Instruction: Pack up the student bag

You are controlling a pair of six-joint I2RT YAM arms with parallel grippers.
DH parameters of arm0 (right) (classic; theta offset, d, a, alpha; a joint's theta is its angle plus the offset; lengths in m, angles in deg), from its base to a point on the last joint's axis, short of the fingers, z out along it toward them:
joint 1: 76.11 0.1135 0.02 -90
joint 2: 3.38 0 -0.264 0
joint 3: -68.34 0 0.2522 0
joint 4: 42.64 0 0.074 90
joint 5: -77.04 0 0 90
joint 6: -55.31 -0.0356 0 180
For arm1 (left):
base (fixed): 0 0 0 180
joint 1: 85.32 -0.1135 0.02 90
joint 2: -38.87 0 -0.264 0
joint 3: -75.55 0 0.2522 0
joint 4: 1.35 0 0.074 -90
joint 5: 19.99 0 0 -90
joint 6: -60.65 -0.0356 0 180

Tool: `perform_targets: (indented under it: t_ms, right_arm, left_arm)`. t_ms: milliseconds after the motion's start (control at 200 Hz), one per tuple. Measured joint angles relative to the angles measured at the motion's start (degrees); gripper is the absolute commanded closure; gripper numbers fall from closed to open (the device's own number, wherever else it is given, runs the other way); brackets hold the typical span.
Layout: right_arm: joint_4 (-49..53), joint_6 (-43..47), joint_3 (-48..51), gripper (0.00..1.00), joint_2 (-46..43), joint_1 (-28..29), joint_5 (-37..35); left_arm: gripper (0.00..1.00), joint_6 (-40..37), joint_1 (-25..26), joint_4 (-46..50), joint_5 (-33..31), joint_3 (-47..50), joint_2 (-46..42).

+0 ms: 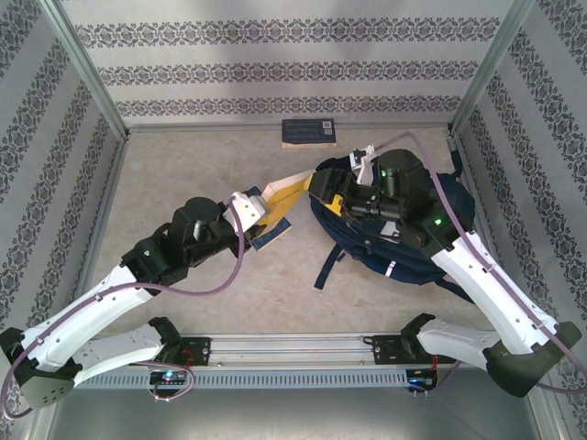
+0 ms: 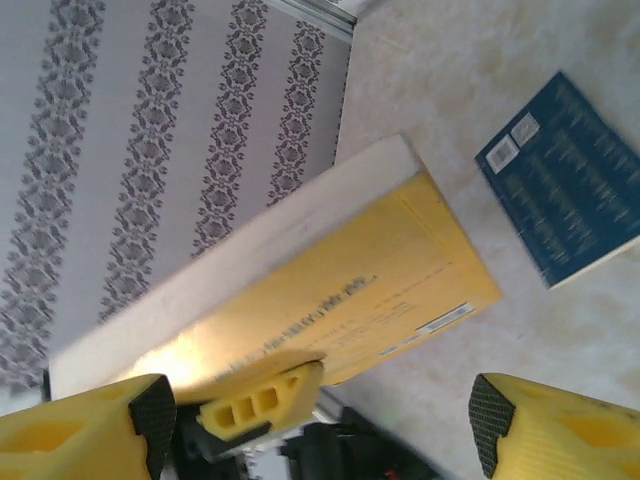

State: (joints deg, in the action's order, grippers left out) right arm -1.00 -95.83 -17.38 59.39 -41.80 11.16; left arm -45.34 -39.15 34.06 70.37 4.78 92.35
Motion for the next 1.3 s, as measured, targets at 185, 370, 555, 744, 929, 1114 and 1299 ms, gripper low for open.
perform_targets:
  t_ms: [185,370,555,744,929,1114,1299]
  right_arm:
    - [-5.60,-11.43,3.72,0.19,-0.15,2.29,-4.46]
    - [-10.10,-16.81,5.86,0.19,0.52,3.91,-6.10]
    - [-12.31,-18.58,6.32,0.28,1.84,6.78,-6.84]
    - [-14.23,-19.82,9.16,0.65,1.88,7.61,-6.99]
    - [-13.35,-20.68,11.74,0.96,0.76,7.37,-7.61]
    - [-12.70,-13.29,12.50,1.00,-0.42,3.21,-6.56]
    - [-6.91,7.52,9.73,1.00,-2.49,-3.58,-1.90]
  left_arm:
    - [1.00,-7.89,3.39,-1.03,-4.39,0.48,0.22]
    - [1.00,-13.68,6.60,-1.90,-8.07,1.18,1.01]
    - [1.00,-17.59,8.50,-3.76,-12.28,2.25,1.62]
    - [1.00,-22.99,10.91,-5.38,-18.99,4.09,1.66]
    - [0.68,-29.68,14.27,-9.66,-25.92,7.63,1.73]
    - [0.31,-31.34,17.14,-10.47,-27.10,7.56,1.92]
    - [0.13,-20.37,16.63,-0.72,-21.79,2.23,1.86]
